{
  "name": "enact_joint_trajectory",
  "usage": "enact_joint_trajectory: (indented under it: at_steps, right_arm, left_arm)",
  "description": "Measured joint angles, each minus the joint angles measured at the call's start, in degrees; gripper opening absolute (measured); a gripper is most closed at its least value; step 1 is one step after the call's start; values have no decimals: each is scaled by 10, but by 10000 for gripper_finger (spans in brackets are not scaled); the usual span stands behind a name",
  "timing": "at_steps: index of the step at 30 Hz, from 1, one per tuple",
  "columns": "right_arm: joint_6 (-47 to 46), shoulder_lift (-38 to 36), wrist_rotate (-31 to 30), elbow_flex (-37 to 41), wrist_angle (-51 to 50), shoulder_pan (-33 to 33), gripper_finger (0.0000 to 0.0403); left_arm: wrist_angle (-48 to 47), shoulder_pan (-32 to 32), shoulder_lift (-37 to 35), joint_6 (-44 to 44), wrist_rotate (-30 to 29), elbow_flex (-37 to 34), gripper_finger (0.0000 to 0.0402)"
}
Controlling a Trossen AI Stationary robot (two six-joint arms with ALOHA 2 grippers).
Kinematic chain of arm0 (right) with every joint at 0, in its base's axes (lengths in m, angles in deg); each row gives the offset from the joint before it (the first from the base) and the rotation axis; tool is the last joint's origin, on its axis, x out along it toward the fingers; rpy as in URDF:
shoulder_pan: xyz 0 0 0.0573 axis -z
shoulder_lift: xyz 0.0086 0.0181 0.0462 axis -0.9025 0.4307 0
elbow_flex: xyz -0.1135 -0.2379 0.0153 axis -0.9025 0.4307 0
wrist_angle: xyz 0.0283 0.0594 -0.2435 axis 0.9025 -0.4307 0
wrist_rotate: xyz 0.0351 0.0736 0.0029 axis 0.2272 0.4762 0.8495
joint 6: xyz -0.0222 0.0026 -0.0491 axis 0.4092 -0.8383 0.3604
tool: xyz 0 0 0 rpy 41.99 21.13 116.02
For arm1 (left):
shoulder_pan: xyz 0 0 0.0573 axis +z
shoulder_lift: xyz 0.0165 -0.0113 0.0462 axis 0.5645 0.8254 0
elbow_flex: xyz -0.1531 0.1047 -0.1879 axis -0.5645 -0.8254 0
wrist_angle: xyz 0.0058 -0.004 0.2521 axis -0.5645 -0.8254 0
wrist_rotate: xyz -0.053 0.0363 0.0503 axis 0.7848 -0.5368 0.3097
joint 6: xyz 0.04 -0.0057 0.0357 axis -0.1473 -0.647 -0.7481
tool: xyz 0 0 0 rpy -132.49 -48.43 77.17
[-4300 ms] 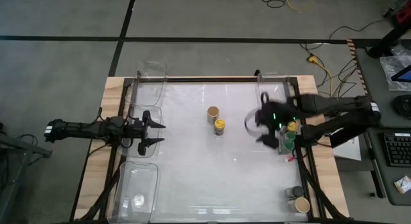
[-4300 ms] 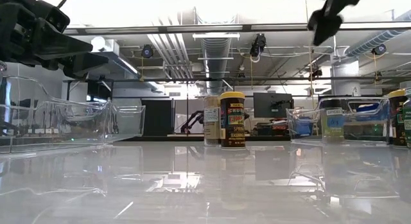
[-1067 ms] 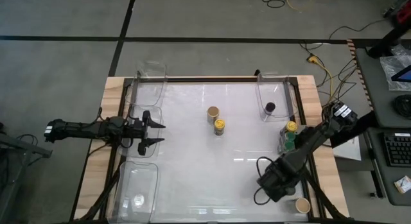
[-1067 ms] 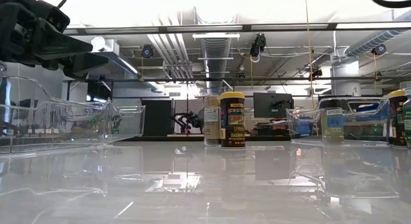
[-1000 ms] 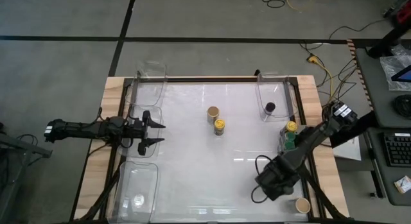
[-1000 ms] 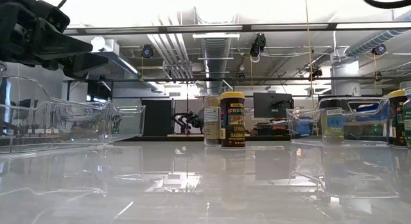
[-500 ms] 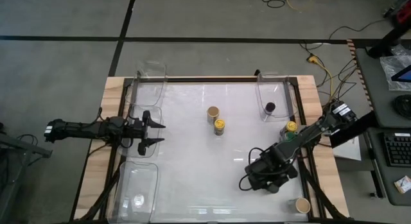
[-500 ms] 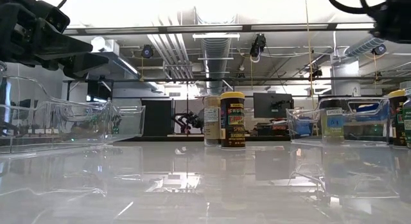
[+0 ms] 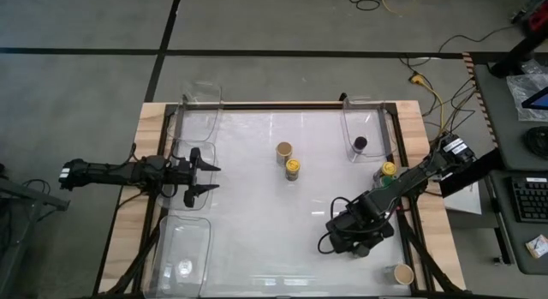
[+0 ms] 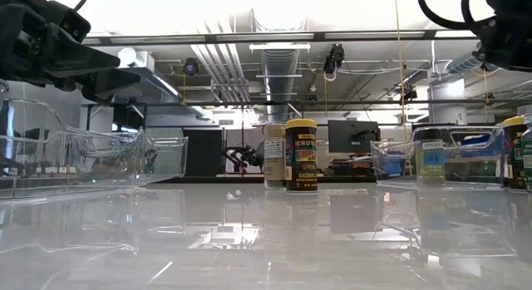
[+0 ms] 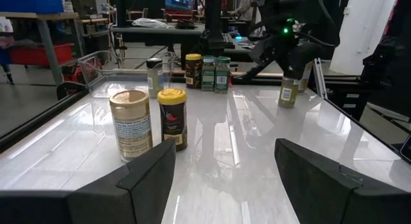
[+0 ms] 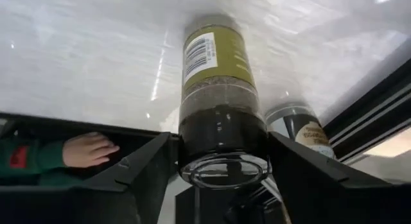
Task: Sort spices by type
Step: Put the black spice bottle into the top right transparent bin
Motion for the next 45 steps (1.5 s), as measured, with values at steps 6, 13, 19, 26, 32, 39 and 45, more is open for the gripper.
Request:
enact_joint_trajectory:
  at_steps: [6, 13, 19, 26, 32, 39, 45]
  right_arm:
    - [42, 0, -9, -9, -1, 0, 292]
    - [160, 0, -84, -64, -51, -2, 348]
    - [257, 0, -213, -110, -139, -29, 363]
    - [362, 1, -262, -114, -186, -65, 364]
    - [481, 8, -264, -113, -153, -63, 364]
    - [510, 5, -275, -129, -107, -33, 364]
    - [542, 5, -322, -129, -98, -62, 364]
  left_arm:
    - [0, 0, 0, 0, 0, 0, 251]
    - [0, 0, 0, 0, 0, 0, 251]
    - [0, 0, 0, 0, 0, 0, 251]
    - [0, 0, 0, 0, 0, 0, 251]
    - [0, 0, 0, 0, 0, 0, 251]
    - [0, 0, 0, 0, 0, 0, 251]
    - [0, 0, 0, 0, 0, 0, 251]
